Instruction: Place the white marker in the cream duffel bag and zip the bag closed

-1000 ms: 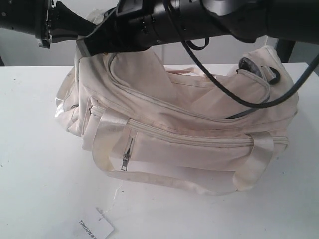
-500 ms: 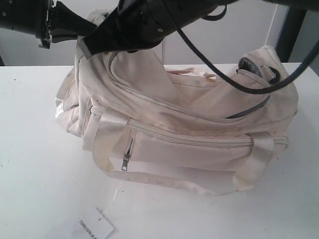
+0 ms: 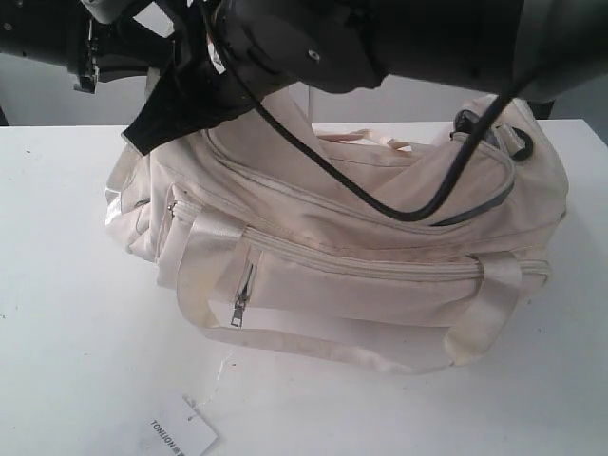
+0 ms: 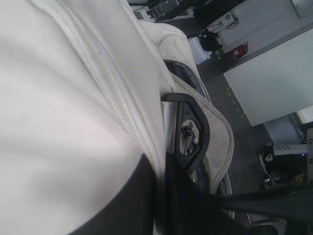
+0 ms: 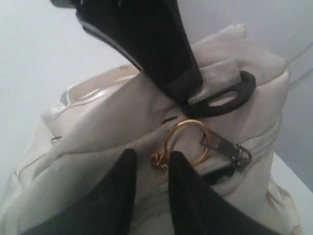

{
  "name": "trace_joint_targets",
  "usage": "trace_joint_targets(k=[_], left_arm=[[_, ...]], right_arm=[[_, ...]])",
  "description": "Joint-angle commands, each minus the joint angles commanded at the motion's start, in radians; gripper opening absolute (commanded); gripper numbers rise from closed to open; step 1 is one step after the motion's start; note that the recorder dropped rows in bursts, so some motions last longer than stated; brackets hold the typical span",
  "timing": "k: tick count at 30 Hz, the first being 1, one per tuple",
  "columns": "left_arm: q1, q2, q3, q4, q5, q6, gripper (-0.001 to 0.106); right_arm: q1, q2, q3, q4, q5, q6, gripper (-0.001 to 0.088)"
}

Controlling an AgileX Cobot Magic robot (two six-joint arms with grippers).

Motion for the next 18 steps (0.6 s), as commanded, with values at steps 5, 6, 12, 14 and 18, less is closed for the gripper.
trace_joint_targets(k=[5,6,12,14,18], left_arm=[[0.0,0.0,0.0,0.0,0.0,0.004,0.0],[0.0,0.0,0.0,0.0,0.0,0.004,0.0],[0.0,0.0,0.0,0.0,0.0,0.004,0.0],[0.0,0.0,0.0,0.0,0.0,0.004,0.0],[0.0,0.0,0.0,0.0,0.002,0.004,0.0]], right_arm=[[0.0,0.0,0.0,-0.026,-0.006,0.007,0.0366],[0.0,0.0,0.0,-0.043,-0.006,0.017,0.0366],[0.0,0.022,0.0,-0.183,-0.006,0.187,0.0366],[0.0,0.03,0.0,-0.187,-0.004,0.189,0.0366],[0.0,0.047,0.0,-0.254,0.026,0.258,0.0363]])
